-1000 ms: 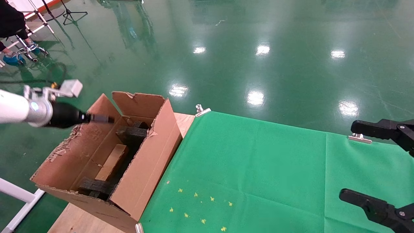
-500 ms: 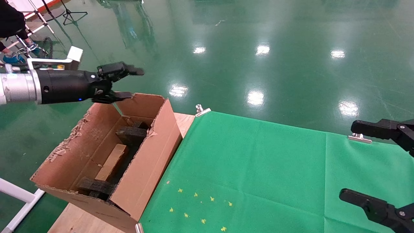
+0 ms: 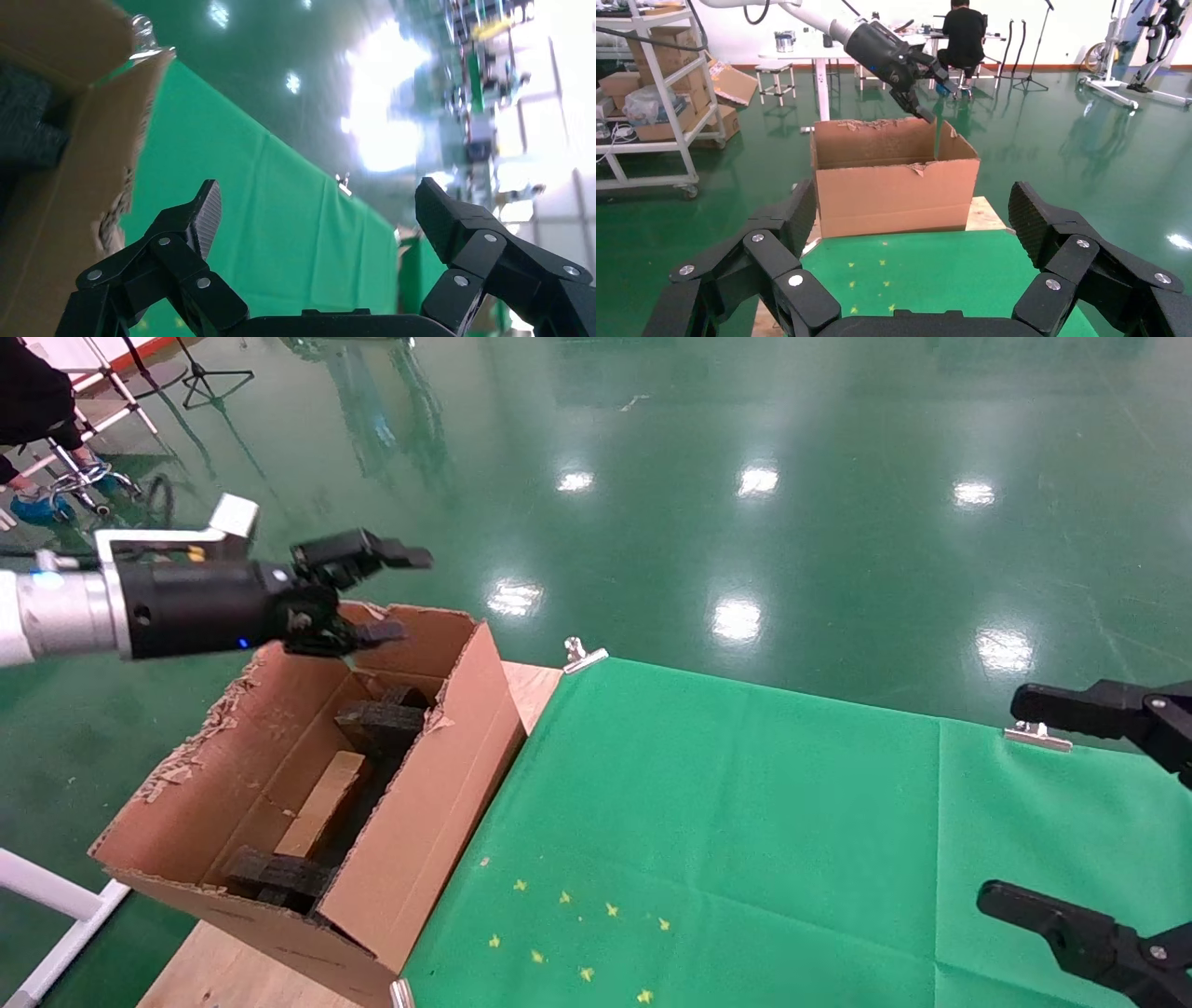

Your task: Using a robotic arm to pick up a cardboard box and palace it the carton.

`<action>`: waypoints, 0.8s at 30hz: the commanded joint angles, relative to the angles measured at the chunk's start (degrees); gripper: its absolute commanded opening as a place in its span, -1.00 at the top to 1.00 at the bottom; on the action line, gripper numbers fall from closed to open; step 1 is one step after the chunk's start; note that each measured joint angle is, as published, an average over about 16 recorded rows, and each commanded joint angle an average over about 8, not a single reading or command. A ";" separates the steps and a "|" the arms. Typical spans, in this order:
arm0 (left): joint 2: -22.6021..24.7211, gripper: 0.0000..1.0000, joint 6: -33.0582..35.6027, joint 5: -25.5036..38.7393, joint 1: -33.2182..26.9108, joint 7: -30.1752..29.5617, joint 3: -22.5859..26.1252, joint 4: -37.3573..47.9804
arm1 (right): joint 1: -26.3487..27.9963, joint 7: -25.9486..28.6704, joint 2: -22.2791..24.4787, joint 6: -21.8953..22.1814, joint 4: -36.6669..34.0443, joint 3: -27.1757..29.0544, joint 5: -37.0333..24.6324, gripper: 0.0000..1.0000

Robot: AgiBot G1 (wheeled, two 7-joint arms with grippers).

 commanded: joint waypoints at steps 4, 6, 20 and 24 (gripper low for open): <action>-0.33 -1.00 0.25 -2.26 3.77 3.91 -2.43 -5.74 | 0.00 0.00 0.00 0.00 0.00 0.00 0.00 -1.00; -0.47 -1.00 0.31 -3.21 5.43 5.63 -3.47 -8.28 | 0.00 0.00 0.00 0.00 0.00 0.00 0.00 -1.00; -1.47 -1.00 0.74 -9.87 17.02 17.71 -10.74 -26.05 | 0.00 0.00 0.00 0.00 0.00 0.00 0.00 -1.00; -1.74 -1.00 0.86 -11.70 20.21 21.03 -12.75 -30.94 | 0.00 0.00 0.00 0.00 0.00 0.00 0.00 -1.00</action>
